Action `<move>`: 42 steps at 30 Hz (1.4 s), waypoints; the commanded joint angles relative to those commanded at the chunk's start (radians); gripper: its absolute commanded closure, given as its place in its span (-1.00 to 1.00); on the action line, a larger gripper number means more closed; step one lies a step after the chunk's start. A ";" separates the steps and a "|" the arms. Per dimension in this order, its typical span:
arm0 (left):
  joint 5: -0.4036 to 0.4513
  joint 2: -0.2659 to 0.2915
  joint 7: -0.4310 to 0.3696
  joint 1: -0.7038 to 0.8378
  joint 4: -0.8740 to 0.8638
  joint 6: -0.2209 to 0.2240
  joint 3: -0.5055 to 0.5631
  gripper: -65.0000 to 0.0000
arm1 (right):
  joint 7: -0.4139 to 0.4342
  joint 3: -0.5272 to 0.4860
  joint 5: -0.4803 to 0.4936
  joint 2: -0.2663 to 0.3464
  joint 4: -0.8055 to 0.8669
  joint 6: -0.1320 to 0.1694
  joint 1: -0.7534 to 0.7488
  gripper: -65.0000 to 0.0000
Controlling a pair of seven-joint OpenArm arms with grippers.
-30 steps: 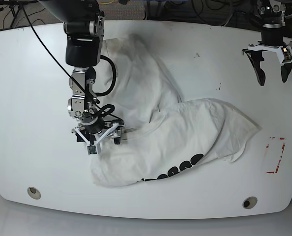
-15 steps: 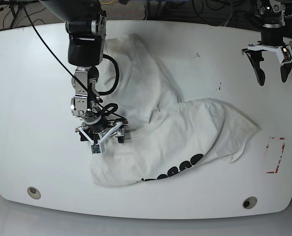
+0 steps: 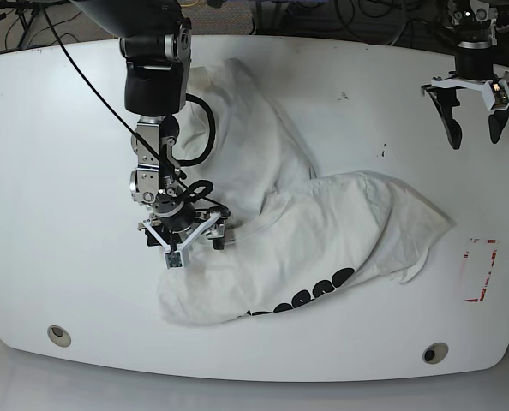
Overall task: Layout the t-shirt on the table in an organized manner, then fold the t-shirt properly
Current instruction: 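Close the right gripper on the t-shirt fabric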
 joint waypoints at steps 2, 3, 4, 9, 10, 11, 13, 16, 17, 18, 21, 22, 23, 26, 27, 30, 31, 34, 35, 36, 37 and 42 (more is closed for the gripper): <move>0.000 0.000 0.000 0.000 0.000 0.000 0.000 -0.33 | 0.000 0.000 0.000 0.000 -0.018 0.000 0.000 -0.50; 0.000 0.000 0.000 0.000 0.000 0.000 0.000 -0.33 | 0.000 0.000 0.000 0.000 -0.035 0.000 0.005 -0.50; 0.000 0.000 0.000 0.000 0.000 0.000 0.000 -0.33 | 0.002 0.000 0.000 0.000 -0.051 0.000 0.006 -0.49; 0.000 0.000 0.000 0.000 0.000 0.000 0.000 -0.33 | 0.005 0.000 -0.002 0.000 -0.069 0.000 0.008 -0.20; 0.000 0.000 0.000 0.000 0.000 0.000 0.000 -0.33 | 0.005 0.000 -0.002 0.000 -0.069 0.000 0.008 -0.10; 0.000 0.000 0.000 0.000 0.000 0.000 0.000 -0.33 | 0.005 0.000 -0.002 0.000 -0.069 0.000 0.008 -0.06; 0.000 0.000 0.000 0.000 0.000 0.000 0.000 -0.33 | 0.005 0.000 -0.002 0.000 -0.069 0.000 0.008 0.16; 0.000 0.000 0.000 0.000 0.000 0.000 0.000 -0.33 | 0.005 0.000 -0.002 0.000 -0.069 0.000 0.008 0.33; 0.000 0.000 0.000 0.000 0.000 0.000 0.000 -0.33 | 0.005 0.000 -0.002 0.000 -0.069 0.000 0.008 0.40; 0.000 0.000 0.000 0.000 0.000 0.000 0.000 -0.33 | 0.005 0.000 -0.002 0.000 -0.069 0.000 0.008 0.44; 0.000 0.000 0.000 0.000 0.000 0.000 0.000 -0.33 | 0.005 0.000 -0.002 0.000 -0.069 0.000 0.008 0.59; 0.000 0.000 0.000 0.000 0.000 0.000 0.000 -0.33 | 0.005 0.000 -0.002 0.000 -0.068 0.000 0.008 0.64; 0.000 0.000 0.000 0.000 0.000 0.000 0.000 -0.33 | 0.005 0.000 -0.002 0.000 -0.064 0.000 0.008 0.66; 0.000 0.000 0.002 0.000 0.000 0.000 0.000 -0.33 | 0.003 0.000 -0.005 0.000 -0.029 0.000 -0.002 0.70; 0.000 0.000 0.002 0.000 0.000 0.000 0.000 -0.33 | 0.000 -0.002 -0.008 0.000 -0.008 0.000 -0.015 0.71; 0.000 0.000 0.002 0.000 0.000 0.000 0.000 -0.33 | -0.002 -0.026 -0.009 0.000 0.046 0.000 -0.044 0.85; 0.000 0.000 0.002 0.000 0.000 0.000 0.000 -0.33 | -0.003 -0.040 -0.009 0.002 0.063 -0.002 -0.052 0.94; 0.000 0.000 0.002 -0.002 -0.009 -0.002 0.003 -0.33 | -0.008 -0.083 -0.009 0.006 0.120 -0.002 -0.080 1.00; 0.000 -0.002 0.002 -0.002 -0.014 -0.002 0.015 -0.33 | -0.018 -0.106 -0.009 0.006 0.155 -0.003 -0.098 1.00; 0.000 -0.006 0.002 -0.002 -0.017 -0.002 0.025 -0.33 | -0.025 -0.117 -0.009 0.006 0.180 -0.006 -0.109 1.00; 0.000 -0.008 0.002 -0.002 -0.018 -0.002 0.035 -0.34 | -0.034 -0.129 -0.009 0.008 0.210 -0.006 -0.123 1.00; 0.000 -0.028 0.031 0.000 -0.018 -0.003 0.106 -0.35 | -0.077 -0.176 -0.011 0.006 0.358 -0.008 -0.169 1.00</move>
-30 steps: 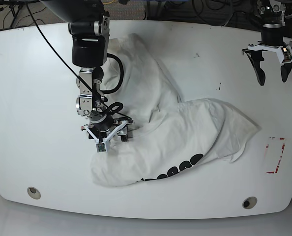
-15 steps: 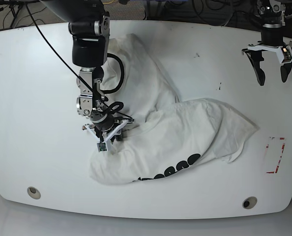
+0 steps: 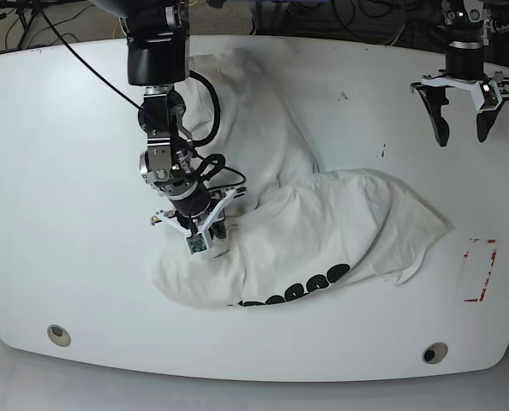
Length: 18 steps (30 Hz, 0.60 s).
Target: Layout the t-shirt on the table in an organized manner, then fold the t-shirt properly
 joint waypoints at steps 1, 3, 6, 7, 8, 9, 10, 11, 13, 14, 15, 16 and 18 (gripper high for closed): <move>0.000 -0.008 0.035 -0.003 0.000 0.000 0.025 -0.35 | -0.011 -0.014 0.000 0.000 0.034 0.000 -0.006 1.00; -0.003 -0.023 0.084 -0.008 0.000 0.000 0.058 -0.35 | -0.021 -0.037 0.000 0.000 0.077 0.000 -0.008 1.00; -0.005 -0.032 0.146 -0.026 0.000 -0.002 0.112 -0.35 | -0.035 -0.072 0.000 0.000 0.141 -0.002 -0.008 1.00; -0.005 -0.032 0.158 -0.032 0.000 -0.002 0.124 -0.35 | -0.040 -0.080 0.000 0.002 0.155 -0.002 -0.008 1.00; -0.005 -0.034 0.173 -0.040 0.000 -0.008 0.137 -0.35 | -0.046 -0.087 0.000 0.002 0.172 -0.002 -0.005 1.00; -0.005 -0.037 0.192 -0.049 0.000 -0.023 0.157 -0.35 | -0.055 -0.098 0.000 0.002 0.192 -0.002 0.000 1.00; -0.005 -0.037 0.204 -0.055 0.000 -0.040 0.166 -0.35 | -0.060 -0.103 0.000 0.000 0.204 -0.002 0.002 1.00; -0.005 -0.037 0.219 -0.066 0.000 -0.071 0.183 -0.35 | -0.064 -0.109 0.000 -0.003 0.222 -0.002 0.005 1.00; -0.005 -0.034 0.241 -0.091 0.000 -0.115 0.204 -0.35 | -0.066 -0.110 -0.002 -0.005 0.250 0.000 0.020 1.00; -0.005 -0.031 0.256 -0.107 -0.002 -0.144 0.215 -0.35 | -0.068 -0.112 -0.002 -0.006 0.272 0.002 0.029 1.00; -0.005 -0.031 0.261 -0.114 -0.002 -0.153 0.218 -0.35 | -0.068 -0.112 0.000 -0.006 0.276 0.003 0.032 1.00; -0.005 -0.029 0.276 -0.123 -0.002 -0.172 0.227 -0.35 | -0.068 -0.118 0.000 -0.008 0.292 0.005 0.038 1.00; -0.005 -0.029 0.318 -0.147 -0.003 -0.203 0.250 -0.35 | -0.068 -0.150 0.000 -0.012 0.315 0.005 0.057 1.00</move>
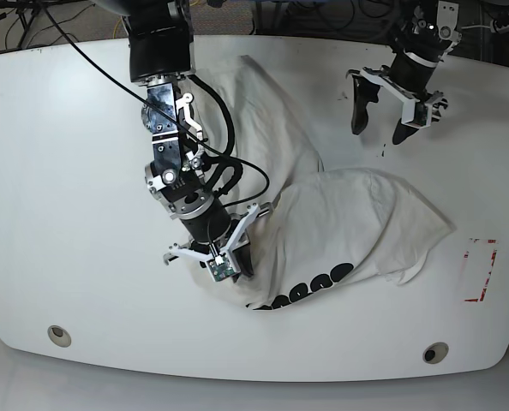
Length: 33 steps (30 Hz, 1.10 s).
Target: Layout the t-shirt on the table in an organized manner, then fold the t-shirt properly
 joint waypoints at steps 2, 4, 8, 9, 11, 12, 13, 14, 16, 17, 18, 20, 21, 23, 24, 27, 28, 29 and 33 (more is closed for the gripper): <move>0.000 0.000 0.031 -0.025 0.000 -0.011 0.012 -0.35 | 0.000 -0.018 0.000 0.002 0.012 0.000 0.018 1.00; 0.000 0.000 0.057 -0.043 0.000 -0.015 0.026 -0.35 | 0.000 -0.025 0.000 0.000 0.029 0.000 0.032 1.00; -0.002 0.000 0.081 -0.071 0.000 -0.015 0.054 -0.35 | 0.000 -0.040 0.000 0.000 0.064 0.000 0.061 1.00; -0.002 0.000 0.086 -0.084 -0.005 -0.015 0.068 -0.35 | 0.000 -0.049 0.000 0.000 0.069 0.000 0.071 1.00; -0.002 0.000 0.089 -0.104 -0.018 -0.015 0.092 -0.35 | 0.000 -0.066 0.000 0.000 0.083 0.000 0.089 1.00; -0.002 0.000 0.089 -0.114 -0.025 -0.015 0.100 -0.35 | 0.000 -0.071 0.000 -0.002 0.092 0.000 0.100 1.00; -0.002 0.000 0.089 -0.117 -0.029 -0.015 0.103 -0.35 | 0.000 -0.074 0.000 -0.002 0.097 0.000 0.104 1.00; -0.002 0.000 0.089 -0.129 -0.041 -0.015 0.110 -0.35 | 0.000 -0.078 0.000 -0.003 0.104 0.000 0.117 1.00; -0.003 0.000 0.089 -0.150 -0.071 -0.015 0.115 -0.35 | 0.000 -0.094 0.000 -0.005 0.110 0.000 0.138 1.00; -0.003 0.006 0.089 -0.161 -0.086 -0.015 0.124 -0.35 | 0.000 -0.098 0.000 -0.005 0.114 0.000 0.150 1.00; -0.003 0.015 0.089 -0.169 -0.098 -0.015 0.127 -0.35 | 0.000 -0.103 0.000 -0.005 0.115 0.000 0.160 1.00; -0.003 0.032 0.089 -0.186 -0.135 -0.015 0.129 -0.35 | 0.000 -0.106 0.000 -0.006 0.124 0.000 0.183 1.00; -0.003 0.040 0.087 -0.190 -0.149 -0.015 0.129 -0.35 | 0.000 -0.106 0.002 -0.006 0.130 0.000 0.193 1.00; -0.003 0.054 0.086 -0.204 -0.181 -0.015 0.133 -0.35 | 0.000 -0.106 0.002 -0.008 0.133 0.000 0.219 1.00; -0.003 0.061 0.086 -0.215 -0.196 -0.015 0.135 -0.35 | 0.000 -0.109 0.003 -0.008 0.133 0.000 0.232 1.00; -0.003 0.086 0.086 -0.265 -0.236 -0.015 0.135 -0.35 | 0.000 -0.127 0.002 -0.008 0.133 0.000 0.278 1.00; -0.003 0.091 0.086 -0.276 -0.249 -0.015 0.135 -0.35 | 0.000 -0.132 0.002 -0.009 0.132 0.000 0.290 1.00; -0.003 0.094 0.086 -0.282 -0.256 -0.015 0.135 -0.35 | 0.000 -0.133 0.002 -0.009 0.132 0.000 0.296 1.00; -0.003 0.098 0.086 -0.302 -0.273 -0.017 0.135 -0.34 | 0.000 -0.153 0.002 -0.035 0.130 0.000 0.339 1.00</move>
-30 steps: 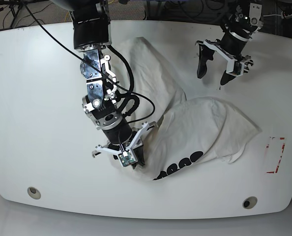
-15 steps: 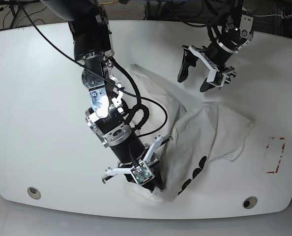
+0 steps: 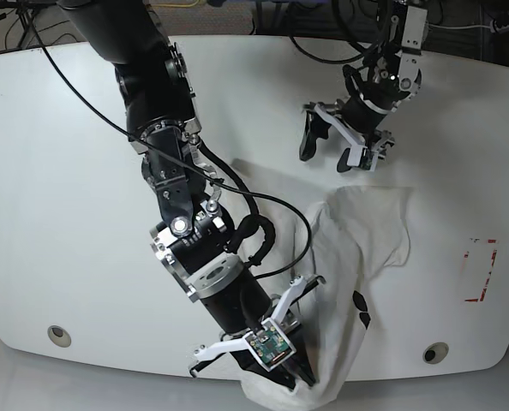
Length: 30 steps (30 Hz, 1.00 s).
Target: Layout the t-shirt on the table in an organized manner, then fold the t-shirt properly
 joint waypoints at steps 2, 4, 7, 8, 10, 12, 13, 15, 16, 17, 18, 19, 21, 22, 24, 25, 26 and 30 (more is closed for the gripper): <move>0.000 0.000 0.000 -0.009 0.003 0.000 0.000 -0.34 | 0.000 0.000 0.000 -0.005 -0.003 0.000 0.023 1.00; 0.000 0.000 -0.002 -0.012 0.009 0.000 -0.003 -0.34 | 0.000 0.000 0.000 -0.008 -0.005 0.000 0.038 1.00; 0.005 0.000 -0.002 -0.020 0.011 0.003 -0.005 -0.34 | 0.000 0.000 0.002 -0.015 -0.014 0.000 0.069 1.00; 0.005 0.000 -0.002 -0.026 0.009 0.003 -0.005 -0.34 | 0.000 0.000 0.002 -0.020 -0.020 0.000 0.075 1.00; 0.008 0.000 -0.002 -0.058 -0.002 0.005 -0.008 -0.34 | 0.000 0.000 0.002 -0.032 -0.034 0.000 0.101 1.00; 0.008 0.000 -0.002 -0.072 -0.018 0.005 -0.008 -0.34 | 0.000 0.000 0.002 -0.035 -0.038 0.000 0.114 1.00; 0.008 0.000 -0.002 -0.083 -0.028 0.005 -0.008 -0.34 | -0.002 0.000 0.002 -0.035 -0.040 0.000 0.124 1.00; 0.008 0.000 -0.002 -0.097 -0.040 0.006 -0.008 -0.34 | -0.002 0.000 0.002 -0.035 -0.041 0.000 0.137 1.00; 0.008 0.000 -0.002 -0.110 -0.049 0.006 -0.009 -0.34 | -0.002 0.000 0.002 -0.035 -0.041 0.000 0.146 1.00; 0.008 0.000 -0.002 -0.115 -0.052 0.006 -0.009 -0.33 | -0.002 0.000 0.002 -0.035 -0.043 0.000 0.149 1.00; 0.008 0.000 -0.002 -0.127 -0.064 0.006 -0.011 -0.33 | -0.003 0.000 0.002 -0.035 -0.051 0.000 0.157 1.00; 0.008 0.000 -0.002 -0.137 -0.071 0.006 -0.017 -0.33 | -0.005 0.000 0.002 -0.035 -0.058 0.000 0.164 1.00; 0.028 0.000 -0.002 -0.152 -0.078 0.006 -0.044 -0.33 | -0.015 0.000 0.005 -0.035 -0.071 0.000 0.176 1.00; 0.038 0.000 -0.002 -0.157 -0.078 0.006 -0.055 -0.33 | -0.015 0.000 0.005 -0.035 -0.074 0.002 0.178 1.00; 0.075 0.000 -0.002 -0.160 -0.078 0.006 -0.081 -0.33 | -0.015 0.000 0.005 -0.035 -0.074 0.002 0.181 1.00; 0.081 0.000 -0.002 -0.161 -0.078 0.006 -0.084 -0.33 | -0.015 0.000 0.005 -0.035 -0.074 0.002 0.181 1.00; 0.100 0.000 -0.002 -0.164 -0.080 0.006 -0.089 -0.33 | -0.015 0.000 0.005 -0.035 -0.072 0.002 0.181 1.00; 0.127 0.000 -0.002 -0.196 -0.097 0.006 -0.092 -0.33 | -0.015 0.000 0.008 -0.035 -0.069 0.002 0.178 1.00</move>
